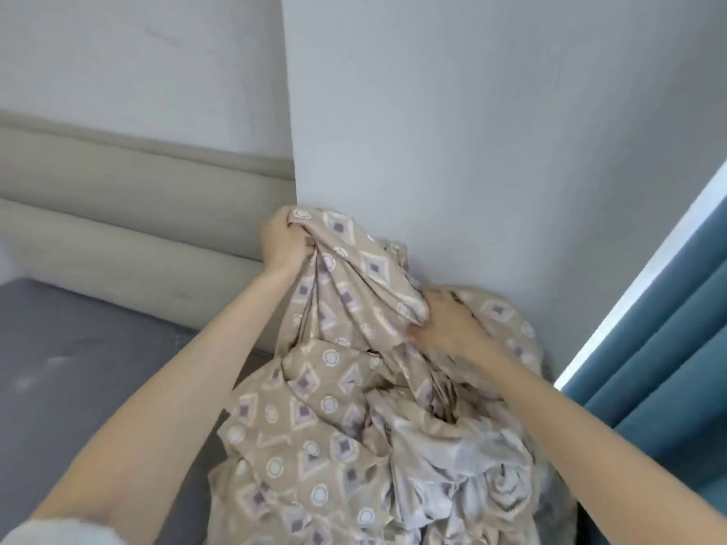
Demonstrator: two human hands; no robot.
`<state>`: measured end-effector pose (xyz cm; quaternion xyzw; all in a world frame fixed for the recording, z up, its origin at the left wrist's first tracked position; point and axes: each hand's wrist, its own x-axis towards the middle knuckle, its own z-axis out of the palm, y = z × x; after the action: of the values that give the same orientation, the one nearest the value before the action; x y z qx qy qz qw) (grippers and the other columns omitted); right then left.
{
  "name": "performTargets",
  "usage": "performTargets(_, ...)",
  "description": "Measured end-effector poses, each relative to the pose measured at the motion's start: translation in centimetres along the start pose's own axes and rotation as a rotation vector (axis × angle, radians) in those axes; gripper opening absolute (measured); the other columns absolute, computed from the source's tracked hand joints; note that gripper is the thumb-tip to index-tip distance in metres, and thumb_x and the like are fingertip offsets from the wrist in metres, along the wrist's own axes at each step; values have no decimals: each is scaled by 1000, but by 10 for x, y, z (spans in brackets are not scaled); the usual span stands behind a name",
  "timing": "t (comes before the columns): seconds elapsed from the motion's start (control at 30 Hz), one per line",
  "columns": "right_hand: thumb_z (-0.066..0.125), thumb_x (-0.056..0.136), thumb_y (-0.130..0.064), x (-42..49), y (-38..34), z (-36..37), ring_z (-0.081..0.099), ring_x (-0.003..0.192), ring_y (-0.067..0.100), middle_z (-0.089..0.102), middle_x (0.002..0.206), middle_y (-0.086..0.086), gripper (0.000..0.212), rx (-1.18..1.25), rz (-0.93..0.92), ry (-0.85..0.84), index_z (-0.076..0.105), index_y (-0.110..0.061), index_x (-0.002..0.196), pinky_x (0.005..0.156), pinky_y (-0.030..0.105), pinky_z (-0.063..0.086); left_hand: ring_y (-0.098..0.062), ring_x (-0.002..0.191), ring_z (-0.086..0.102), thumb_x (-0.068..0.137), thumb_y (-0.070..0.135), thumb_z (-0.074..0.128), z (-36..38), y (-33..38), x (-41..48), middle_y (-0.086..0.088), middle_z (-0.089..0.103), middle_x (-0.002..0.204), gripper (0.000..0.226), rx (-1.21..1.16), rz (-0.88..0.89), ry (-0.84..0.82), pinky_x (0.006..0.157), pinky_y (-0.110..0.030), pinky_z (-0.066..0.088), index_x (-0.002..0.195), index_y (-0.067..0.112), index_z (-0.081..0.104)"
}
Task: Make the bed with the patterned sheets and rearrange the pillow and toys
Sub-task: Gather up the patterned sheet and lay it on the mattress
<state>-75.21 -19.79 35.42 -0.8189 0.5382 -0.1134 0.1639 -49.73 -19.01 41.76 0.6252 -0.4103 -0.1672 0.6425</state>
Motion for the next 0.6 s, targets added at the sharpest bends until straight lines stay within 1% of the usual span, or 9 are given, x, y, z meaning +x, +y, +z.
performTargets(0.07, 54, 85, -30, -9, -12, -5, 57, 109, 33, 61, 114, 14, 35, -163, -27, 167, 59, -16, 117, 84, 37, 49, -12, 74, 58, 83, -10, 32, -22, 24, -4, -2, 62, 87, 37, -64, -5, 78, 57, -12, 49, 98, 7, 61)
performTargets(0.13, 50, 89, -18, -10, -31, -17, 58, 101, 33, 60, 107, 13, 23, -430, -23, 283, 62, -10, 108, 71, 34, 43, -14, 76, 61, 84, -11, 30, -44, 41, -5, -4, 62, 86, 36, -150, -22, 140, 62, -18, 54, 92, 10, 58)
performTargets(0.2, 50, 88, -11, -5, -60, -39, 61, 96, 33, 60, 105, 11, 18, -469, -27, 381, 60, -9, 103, 65, 33, 37, -26, 89, 63, 87, -10, 27, -71, 56, -5, -13, 61, 96, 36, -277, -83, 207, 72, -31, 56, 84, 14, 53)
performTargets(0.3, 43, 85, -6, 10, -112, -74, 60, 97, 39, 64, 103, 18, 20, -144, -71, 457, 59, -6, 98, 70, 35, 39, -28, 91, 63, 88, -7, 27, -121, 66, -6, -16, 62, 103, 33, -263, -87, 263, 73, -34, 55, 88, 15, 52)
performTargets(0.4, 39, 90, -6, 29, -163, -84, 58, 102, 35, 64, 106, 17, 27, 303, -33, 346, 63, -5, 102, 79, 33, 41, -19, 75, 62, 92, -5, 26, -169, 62, -13, -11, 62, 97, 34, -247, -74, 254, 61, -24, 56, 103, 9, 55)
performTargets(0.43, 38, 92, -7, 34, -179, -79, 60, 92, 30, 63, 99, 15, 28, 471, -8, 288, 64, -6, 100, 74, 29, 44, -16, 73, 61, 92, -6, 26, -182, 59, -14, -10, 61, 94, 34, -249, -81, 264, 58, -21, 56, 103, 9, 54)
performTargets(0.47, 36, 92, -7, 39, -196, -73, 60, 75, 24, 60, 86, 12, 29, 629, 11, 239, 64, -8, 92, 59, 22, 45, -15, 71, 60, 93, -6, 26, -197, 56, -16, -10, 60, 90, 33, -255, -91, 278, 55, -19, 56, 101, 10, 53)
performTargets(0.53, 33, 92, -6, 47, -230, -63, 47, 39, 15, 48, 63, 6, 32, 884, 61, 187, 54, -14, 70, 30, 14, 27, -15, 70, 59, 97, -3, 28, -224, 47, -15, -8, 58, 84, 26, -269, -126, 297, 54, -18, 55, 103, 10, 50)
performTargets(0.6, 30, 93, -2, 56, -266, -55, 31, 23, 10, 41, 45, 3, 35, 1084, 98, 141, 47, -14, 66, 30, 7, 17, -16, 71, 58, 98, 1, 32, -252, 37, -10, -8, 58, 85, 21, -275, -160, 296, 57, -20, 56, 106, 8, 50)
